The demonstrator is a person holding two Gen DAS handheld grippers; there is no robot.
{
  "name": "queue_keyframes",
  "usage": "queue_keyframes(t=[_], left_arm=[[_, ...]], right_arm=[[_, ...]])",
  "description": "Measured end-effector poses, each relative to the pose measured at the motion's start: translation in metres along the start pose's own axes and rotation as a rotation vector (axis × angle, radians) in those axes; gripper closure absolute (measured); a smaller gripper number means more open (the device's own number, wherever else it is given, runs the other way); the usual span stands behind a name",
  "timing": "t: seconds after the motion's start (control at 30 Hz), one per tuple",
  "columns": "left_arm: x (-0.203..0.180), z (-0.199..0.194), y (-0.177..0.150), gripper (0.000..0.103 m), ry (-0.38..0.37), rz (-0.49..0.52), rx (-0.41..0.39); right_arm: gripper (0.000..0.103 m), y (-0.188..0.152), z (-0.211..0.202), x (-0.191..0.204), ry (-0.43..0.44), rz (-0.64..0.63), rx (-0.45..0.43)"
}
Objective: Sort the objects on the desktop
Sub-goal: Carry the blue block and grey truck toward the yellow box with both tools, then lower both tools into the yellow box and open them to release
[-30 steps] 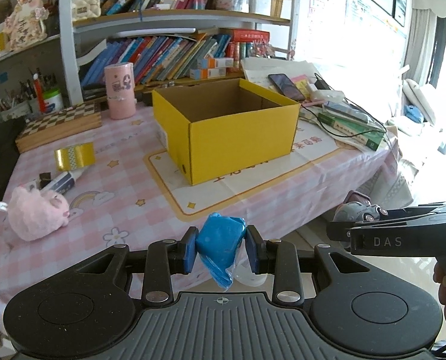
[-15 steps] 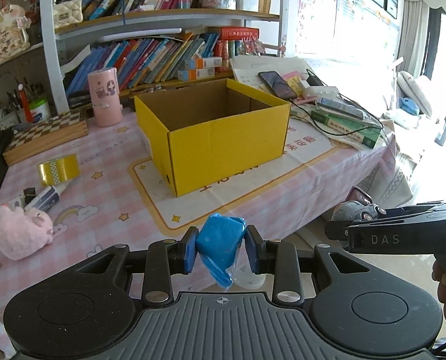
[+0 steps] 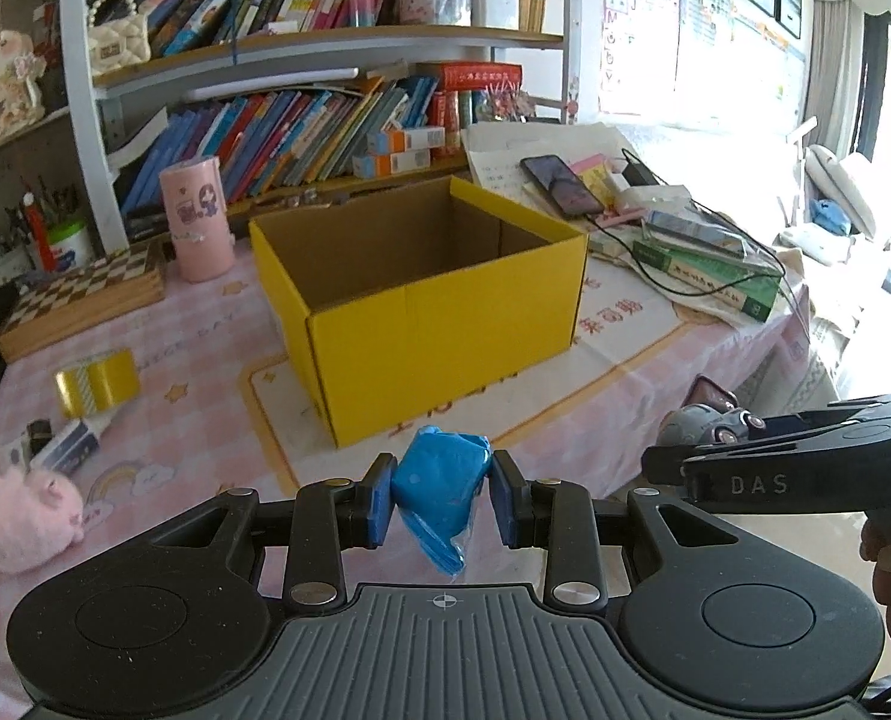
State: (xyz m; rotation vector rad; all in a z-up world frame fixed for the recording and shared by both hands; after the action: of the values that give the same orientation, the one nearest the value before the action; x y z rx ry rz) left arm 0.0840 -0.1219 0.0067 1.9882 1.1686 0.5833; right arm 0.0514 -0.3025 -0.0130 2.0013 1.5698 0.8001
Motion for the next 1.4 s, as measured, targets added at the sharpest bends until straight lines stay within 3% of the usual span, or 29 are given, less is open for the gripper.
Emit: queue_keyframes(t=[0.3,0.57,0.83,1.07,1.4], left_arm=[[-0.005,0.025,0.039,0.072,0.021,-0.012,-0.07],[0.0,0.045,0.086,0.071,0.122,-0.041,-0.163],[0.014,0.081,0.126,0.071,0.195,-0.08,-0.175],[0.042,0.138,0.149,0.071,0.227,-0.126,-0.05],[0.066,0.221,0.156,0.071,0.261,-0.117,0.159]], right_arm=[[0.042,0.043,0.015,-0.009,0.021,-0.1,-0.074],[0.042,0.102,0.023,-0.012,0.101,-0.221,-0.201],[0.042,0.161,0.062,-0.008,0.19,-0.358,-0.229],[0.042,0.202,0.128,0.018,0.232,-0.659,-0.156],[0.041,0.199,0.226,0.061,0.234,-1.153,0.031]])
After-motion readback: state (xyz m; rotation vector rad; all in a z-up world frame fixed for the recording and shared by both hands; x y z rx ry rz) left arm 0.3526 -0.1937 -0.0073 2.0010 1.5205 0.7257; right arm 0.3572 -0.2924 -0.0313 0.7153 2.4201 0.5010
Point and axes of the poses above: each gripper's, at about its wrist camera, not at the fingertips, and z roughly the way its jaws point, x to its left, y to its top, the point moved 1 cm from there along z, roughly the way its jaws point
